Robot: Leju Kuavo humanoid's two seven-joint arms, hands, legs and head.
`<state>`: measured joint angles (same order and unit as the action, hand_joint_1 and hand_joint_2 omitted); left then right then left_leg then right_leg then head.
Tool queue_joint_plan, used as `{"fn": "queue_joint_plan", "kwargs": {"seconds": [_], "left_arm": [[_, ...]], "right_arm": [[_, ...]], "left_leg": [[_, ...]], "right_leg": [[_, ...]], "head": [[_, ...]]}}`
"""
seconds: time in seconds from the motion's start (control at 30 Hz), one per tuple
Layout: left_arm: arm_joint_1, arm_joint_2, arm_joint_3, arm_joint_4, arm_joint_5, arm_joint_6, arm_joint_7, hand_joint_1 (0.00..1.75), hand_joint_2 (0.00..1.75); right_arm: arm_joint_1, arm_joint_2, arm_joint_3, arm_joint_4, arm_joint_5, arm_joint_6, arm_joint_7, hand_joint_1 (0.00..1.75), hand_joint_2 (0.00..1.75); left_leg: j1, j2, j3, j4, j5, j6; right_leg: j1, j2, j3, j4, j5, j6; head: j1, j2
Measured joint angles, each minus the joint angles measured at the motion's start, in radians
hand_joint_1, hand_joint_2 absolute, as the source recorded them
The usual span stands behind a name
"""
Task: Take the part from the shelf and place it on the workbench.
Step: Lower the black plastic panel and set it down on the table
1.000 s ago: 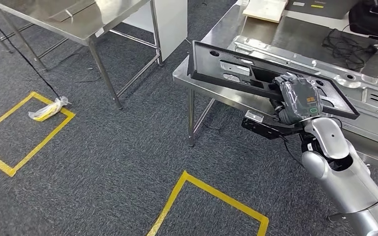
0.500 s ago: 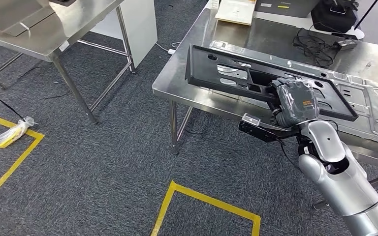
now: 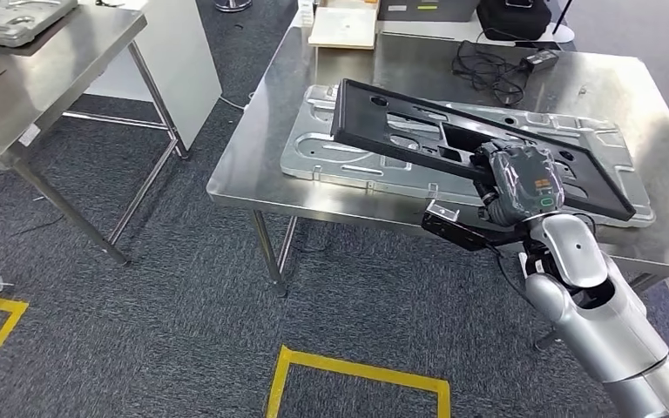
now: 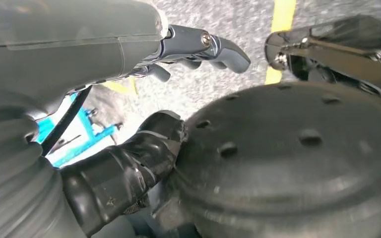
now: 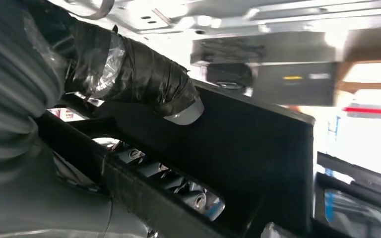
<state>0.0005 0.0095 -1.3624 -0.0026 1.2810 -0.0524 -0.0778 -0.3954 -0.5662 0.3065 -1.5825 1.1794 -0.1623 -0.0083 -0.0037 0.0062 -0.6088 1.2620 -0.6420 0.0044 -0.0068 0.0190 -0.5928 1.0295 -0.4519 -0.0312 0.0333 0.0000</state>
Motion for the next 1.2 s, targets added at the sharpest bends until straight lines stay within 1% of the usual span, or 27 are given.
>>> {"fn": "queue_joint_plan", "kwargs": {"seconds": [0.03, 0.07, 0.1, 0.13, 0.17, 0.2, 0.23, 0.27, 0.3, 0.37, 0.43, 0.5, 0.53, 0.57, 0.63, 0.67, 0.7, 0.77, 0.8, 0.87, 0.93, 1.0, 1.03, 1.07, 1.1, 1.17, 1.2], "left_arm": [[0.0, 0.0, 0.001, 0.0, 0.0, -0.001, 0.001, 0.0, 1.75], [0.0, 0.0, 0.003, 0.0, 0.0, -0.002, 0.002, 0.0, 1.75], [-0.001, 0.0, 0.004, 0.0, 0.0, -0.002, 0.003, 0.0, 1.75], [-0.001, 0.0, 0.004, 0.0, 0.0, -0.002, 0.004, 0.0, 1.75], [-0.001, 0.0, 0.005, 0.001, 0.0, -0.002, 0.004, 0.0, 1.75], [-0.001, 0.0, 0.005, 0.001, 0.0, -0.002, 0.005, 0.0, 1.75], [-0.001, 0.0, 0.005, 0.002, 0.0, -0.003, 0.005, 0.0, 1.75], [-0.001, 0.0, 0.006, 0.002, 0.0, -0.003, 0.006, 0.0, 1.75], [-0.002, -0.001, 0.006, 0.002, 0.0, -0.003, 0.006, 0.0, 1.75], [-0.003, -0.003, 0.006, 0.003, -0.001, -0.003, 0.005, 0.0, 1.75], [-0.003, -0.005, 0.006, 0.004, -0.001, -0.003, 0.004, 0.0, 1.75], [-0.002, -0.006, 0.006, 0.004, -0.002, -0.003, 0.003, 0.0, 1.75], [-0.001, -0.006, 0.006, 0.004, -0.002, -0.003, 0.003, 0.0, 1.75], [-0.001, -0.007, 0.006, 0.004, -0.002, -0.003, 0.003, 0.0, 1.75], [0.0, -0.008, 0.006, 0.004, -0.005, -0.003, 0.003, 0.0, 1.75], [0.0, -0.008, 0.006, 0.005, -0.006, -0.002, 0.003, 0.0, 1.75], [0.0, -0.008, 0.006, 0.005, -0.006, -0.002, 0.003, 0.0, 1.75], [0.001, -0.008, 0.006, 0.007, -0.007, -0.001, 0.003, 0.0, 1.75], [0.0, -0.008, 0.006, 0.007, -0.007, -0.001, 0.003, 0.0, 1.75], [-0.001, -0.007, 0.006, 0.008, -0.007, 0.0, 0.003, 0.0, 1.75], [-0.002, -0.007, 0.006, 0.009, -0.008, 0.0, 0.003, 0.0, 1.75], [-0.002, -0.007, 0.006, 0.009, -0.008, 0.0, 0.003, 0.0, 1.75], [-0.002, -0.007, 0.007, 0.009, -0.008, 0.001, 0.003, 0.0, 1.75], [-0.002, -0.007, 0.008, 0.009, -0.008, 0.001, 0.003, 0.0, 1.75], [-0.002, -0.007, 0.009, 0.009, -0.008, 0.001, 0.003, 0.0, 1.75], [-0.002, -0.007, 0.011, 0.009, -0.008, 0.002, 0.004, 0.0, 1.75], [-0.001, -0.007, 0.012, 0.009, -0.008, 0.002, 0.004, 0.0, 1.75]], "right_arm": [[-0.001, 0.007, 0.001, 0.005, 0.002, 0.005, 0.006, 1.75, 1.75], [-0.003, 0.015, 0.001, 0.012, 0.005, 0.009, 0.013, 1.75, 1.75], [-0.005, 0.022, 0.003, 0.017, 0.009, 0.012, 0.019, 1.75, 1.75], [-0.008, 0.028, 0.005, 0.022, 0.015, 0.014, 0.024, 1.75, 1.75], [-0.012, 0.034, 0.007, 0.028, 0.022, 0.016, 0.027, 1.75, 1.75], [-0.018, 0.04, 0.011, 0.033, 0.028, 0.018, 0.029, 1.75, 1.75], [-0.023, 0.047, 0.015, 0.039, 0.033, 0.019, 0.03, 1.75, 1.75], [-0.027, 0.053, 0.02, 0.044, 0.038, 0.021, 0.03, 1.75, 1.75], [-0.031, 0.057, 0.025, 0.048, 0.042, 0.021, 0.03, 1.75, 1.75], [-0.038, 0.064, 0.036, 0.056, 0.047, 0.023, 0.03, 1.75, 1.75], [-0.047, 0.07, 0.045, 0.063, 0.05, 0.025, 0.032, 1.75, 1.75], [-0.05, 0.076, 0.055, 0.072, 0.053, 0.026, 0.033, 1.75, 1.75], [-0.05, 0.078, 0.059, 0.077, 0.054, 0.027, 0.034, 1.75, 1.75], [-0.05, 0.079, 0.063, 0.082, 0.055, 0.028, 0.034, 1.75, 1.75], [-0.051, 0.082, 0.067, 0.091, 0.056, 0.033, 0.034, 1.75, 1.75], [-0.053, 0.083, 0.069, 0.098, 0.058, 0.035, 0.034, 1.75, 1.75], [-0.056, 0.084, 0.071, 0.104, 0.059, 0.036, 0.035, 1.75, 1.75], [-0.059, 0.086, 0.075, 0.116, 0.06, 0.037, 0.035, 1.75, 1.75], [-0.059, 0.087, 0.076, 0.12, 0.06, 0.037, 0.035, 1.75, 1.75], [-0.062, 0.088, 0.076, 0.126, 0.06, 0.037, 0.036, 1.75, 1.75], [-0.068, 0.091, 0.078, 0.131, 0.06, 0.037, 0.037, 1.75, 1.75], [-0.071, 0.096, 0.082, 0.138, 0.06, 0.039, 0.037, 1.75, 1.75], [-0.071, 0.098, 0.085, 0.142, 0.06, 0.04, 0.037, 1.75, 1.75], [-0.071, 0.101, 0.088, 0.145, 0.06, 0.041, 0.036, 1.75, 1.75], [-0.071, 0.104, 0.09, 0.149, 0.06, 0.042, 0.036, 1.75, 1.75], [-0.071, 0.109, 0.094, 0.152, 0.06, 0.043, 0.036, 1.75, 1.75], [-0.073, 0.111, 0.095, 0.154, 0.061, 0.043, 0.036, 1.75, 1.75]], "left_leg": [[0.0, -0.001, -0.028, 0.017, 0.001, -0.001], [0.0, -0.001, -0.039, 0.001, 0.024, 0.0], [0.0, -0.002, -0.035, -0.046, 0.069, 0.003], [-0.001, -0.005, -0.023, -0.111, 0.125, 0.008], [-0.003, -0.009, -0.011, -0.166, 0.155, 0.013], [-0.005, -0.013, -0.003, -0.203, 0.167, 0.02], [-0.007, -0.017, 0.0, -0.224, 0.171, 0.028], [-0.007, -0.018, 0.003, -0.227, 0.163, 0.036], [-0.005, -0.017, 0.01, -0.233, 0.174, 0.043], [-0.001, -0.014, 0.027, -0.244, 0.193, 0.052], [0.0, -0.012, 0.037, -0.248, 0.192, 0.057], [0.0, -0.011, 0.042, -0.247, 0.184, 0.058], [0.001, -0.01, 0.047, -0.247, 0.179, 0.057], [0.001, -0.01, 0.054, -0.247, 0.173, 0.055], [0.003, -0.01, 0.071, -0.246, 0.157, 0.049], [0.003, -0.01, 0.079, -0.246, 0.15, 0.045], [0.002, -0.01, 0.083, -0.247, 0.144, 0.039], [0.0, -0.009, 0.09, -0.247, 0.14, 0.026], [-0.001, -0.008, 0.089, -0.243, 0.139, 0.019], [-0.001, -0.008, 0.072, -0.2, 0.135, 0.01], [0.0, -0.009, 0.012, -0.095, 0.103, 0.004], [0.0, -0.009, -0.068, 0.017, 0.056, 0.0], [0.0, -0.009, -0.095, 0.04, 0.05, -0.001], [0.0, -0.009, -0.105, 0.029, 0.069, 0.001], [0.0, -0.009, -0.097, -0.017, 0.109, 0.004], [-0.001, -0.01, -0.058, -0.143, 0.204, 0.015], [-0.004, -0.011, -0.044, -0.188, 0.225, 0.019]], "right_leg": [[0.0, 0.008, 0.006, 0.0, -0.005, 0.0], [0.0, 0.016, 0.014, 0.0, -0.011, 0.001], [0.001, 0.022, 0.024, 0.0, -0.018, 0.003], [0.001, 0.026, 0.033, 0.0, -0.025, 0.006], [0.001, 0.03, 0.041, 0.001, -0.032, 0.011], [0.002, 0.034, 0.046, 0.002, -0.039, 0.016], [0.003, 0.037, 0.048, 0.006, -0.042, 0.023], [0.005, 0.039, 0.05, 0.011, -0.042, 0.03], [0.005, 0.039, 0.05, 0.017, -0.043, 0.035], [0.005, 0.021, 0.04, 0.049, -0.06, 0.043], [0.001, -0.003, -0.01, 0.139, -0.11, 0.055], [-0.005, -0.012, -0.084, 0.246, -0.152, 0.066], [-0.009, -0.013, -0.107, 0.266, -0.152, 0.069], [-0.012, -0.015, -0.112, 0.248, -0.129, 0.07], [-0.015, -0.022, -0.079, 0.128, -0.038, 0.068], [-0.013, -0.027, -0.063, 0.069, -0.007, 0.064], [-0.01, -0.032, -0.051, 0.029, 0.013, 0.059], [-0.004, -0.033, -0.047, 0.01, 0.015, 0.045], [-0.005, -0.03, -0.041, 0.007, 0.019, 0.037], [-0.011, -0.027, -0.026, 0.001, 0.016, 0.024], [-0.011, -0.025, -0.012, -0.002, 0.008, 0.012], [-0.008, -0.02, -0.002, -0.002, -0.003, 0.007], [-0.006, -0.018, 0.004, -0.002, -0.009, 0.006], [-0.005, -0.016, 0.013, -0.001, -0.016, 0.007], [-0.003, -0.014, 0.023, -0.001, -0.024, 0.007], [-0.002, -0.012, 0.042, -0.001, -0.038, 0.009], [0.0, -0.011, 0.047, -0.001, -0.043, 0.011]], "head": [[0.0, 0.0], [0.0, 0.0], [0.0, 0.0], [0.0, 0.0], [0.0, 0.0], [0.0, 0.0], [0.0, 0.0], [0.0, 0.0], [0.0, 0.0], [0.001, 0.0], [0.001, 0.0], [0.001, 0.0], [0.001, 0.0], [0.001, 0.0], [0.001, 0.0], [0.001, 0.0], [0.001, 0.0], [0.001, 0.0], [0.002, 0.0], [0.001, 0.0], [0.001, 0.0], [0.001, 0.0], [0.001, 0.0], [0.001, 0.0], [0.001, 0.0], [0.001, 0.0], [0.002, 0.0]]}}
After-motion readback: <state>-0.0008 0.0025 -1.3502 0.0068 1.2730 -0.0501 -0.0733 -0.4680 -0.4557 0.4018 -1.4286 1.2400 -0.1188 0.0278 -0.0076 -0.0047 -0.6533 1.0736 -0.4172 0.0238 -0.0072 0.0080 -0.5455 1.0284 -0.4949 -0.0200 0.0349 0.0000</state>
